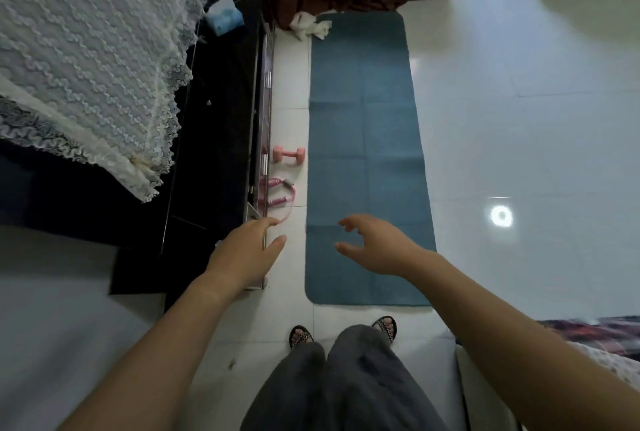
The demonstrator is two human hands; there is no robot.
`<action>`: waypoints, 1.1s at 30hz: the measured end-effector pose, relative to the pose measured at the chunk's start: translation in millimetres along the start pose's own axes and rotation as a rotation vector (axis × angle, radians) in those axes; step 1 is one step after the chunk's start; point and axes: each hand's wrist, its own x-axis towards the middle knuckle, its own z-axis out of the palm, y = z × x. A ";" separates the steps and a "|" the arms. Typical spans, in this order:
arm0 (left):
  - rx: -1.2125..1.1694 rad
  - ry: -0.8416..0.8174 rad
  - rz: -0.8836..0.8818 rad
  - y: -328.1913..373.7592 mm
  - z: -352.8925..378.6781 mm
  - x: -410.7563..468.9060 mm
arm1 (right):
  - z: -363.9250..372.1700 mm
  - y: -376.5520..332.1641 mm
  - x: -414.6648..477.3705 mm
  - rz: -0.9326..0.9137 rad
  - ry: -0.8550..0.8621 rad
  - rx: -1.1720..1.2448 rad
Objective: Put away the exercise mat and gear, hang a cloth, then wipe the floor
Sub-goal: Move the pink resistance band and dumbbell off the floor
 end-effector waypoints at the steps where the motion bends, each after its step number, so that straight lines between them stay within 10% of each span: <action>1: -0.008 0.005 -0.026 0.2 0.1 4.8 | -2.1 3.9 7.2 -0.014 -0.016 0.004; 16: 0.008 -0.133 0.042 -27.1 57.3 194.0 | 18.6 89.8 166.1 0.066 0.010 0.007; 33: 0.008 -0.013 -0.046 -198.5 316.8 422.6 | 258.4 276.4 445.5 0.027 -0.074 0.028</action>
